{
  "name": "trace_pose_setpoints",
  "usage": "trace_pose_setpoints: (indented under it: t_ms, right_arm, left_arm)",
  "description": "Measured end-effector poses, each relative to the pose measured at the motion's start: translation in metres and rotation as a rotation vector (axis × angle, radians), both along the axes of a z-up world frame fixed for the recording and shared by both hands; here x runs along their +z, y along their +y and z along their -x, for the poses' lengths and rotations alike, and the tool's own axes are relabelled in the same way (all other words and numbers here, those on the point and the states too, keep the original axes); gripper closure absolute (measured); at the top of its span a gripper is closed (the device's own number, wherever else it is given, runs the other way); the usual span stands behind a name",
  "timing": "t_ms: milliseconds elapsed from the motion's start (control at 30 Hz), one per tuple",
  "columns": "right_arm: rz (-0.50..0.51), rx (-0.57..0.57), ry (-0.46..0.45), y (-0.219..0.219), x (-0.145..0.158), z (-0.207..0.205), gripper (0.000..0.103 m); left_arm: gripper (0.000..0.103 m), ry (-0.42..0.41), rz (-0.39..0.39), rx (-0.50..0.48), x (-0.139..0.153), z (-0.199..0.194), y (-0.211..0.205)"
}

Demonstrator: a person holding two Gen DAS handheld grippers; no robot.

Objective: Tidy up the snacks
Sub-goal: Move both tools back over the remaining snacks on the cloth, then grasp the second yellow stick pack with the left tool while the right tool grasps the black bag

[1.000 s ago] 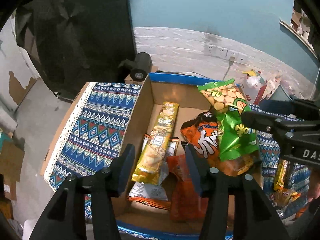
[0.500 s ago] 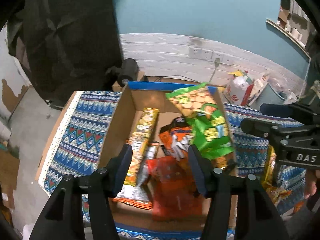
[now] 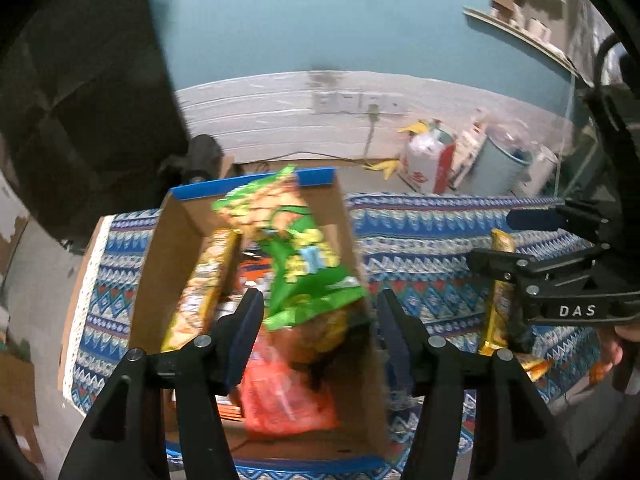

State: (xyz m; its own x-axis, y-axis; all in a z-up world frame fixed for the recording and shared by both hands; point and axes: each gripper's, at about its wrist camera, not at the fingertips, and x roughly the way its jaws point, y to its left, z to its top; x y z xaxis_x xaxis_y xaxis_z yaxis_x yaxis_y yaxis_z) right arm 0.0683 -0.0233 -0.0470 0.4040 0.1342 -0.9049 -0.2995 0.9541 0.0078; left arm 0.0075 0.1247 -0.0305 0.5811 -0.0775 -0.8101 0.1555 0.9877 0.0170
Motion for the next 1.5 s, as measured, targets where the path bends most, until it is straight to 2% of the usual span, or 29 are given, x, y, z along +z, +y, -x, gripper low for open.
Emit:
trace_pose_setpoints:
  t_ms: [567,767,1000,1200,1500]
  right_arm:
    - [0.031,-0.175,0.053,-0.104,-0.017,0.035,0.022]
    - [0.020,-0.245,0.094,-0.136,-0.032,0.043,0.022]
    - [0.001,-0.316,0.133,-0.162,-0.048,0.050,0.020]
    - [-0.012,-0.352,0.192,-0.169,-0.074,0.051,0.020]
    - [-0.125,-0.440,0.329,-0.181,-0.125,0.051,0.020]
  left_arm:
    - [0.042,0.068,-0.037,-0.207,-0.021,0.003,-0.100]
    - [0.042,0.087,-0.028,-0.246,-0.030,0.000,-0.120]
    - [0.042,0.102,-0.052,-0.270,-0.047,-0.008,-0.139]
    - [0.042,0.150,-0.069,-0.276,-0.069,-0.019,-0.149]
    - [0.042,0.186,-0.095,-0.288,-0.090,-0.032,-0.163]
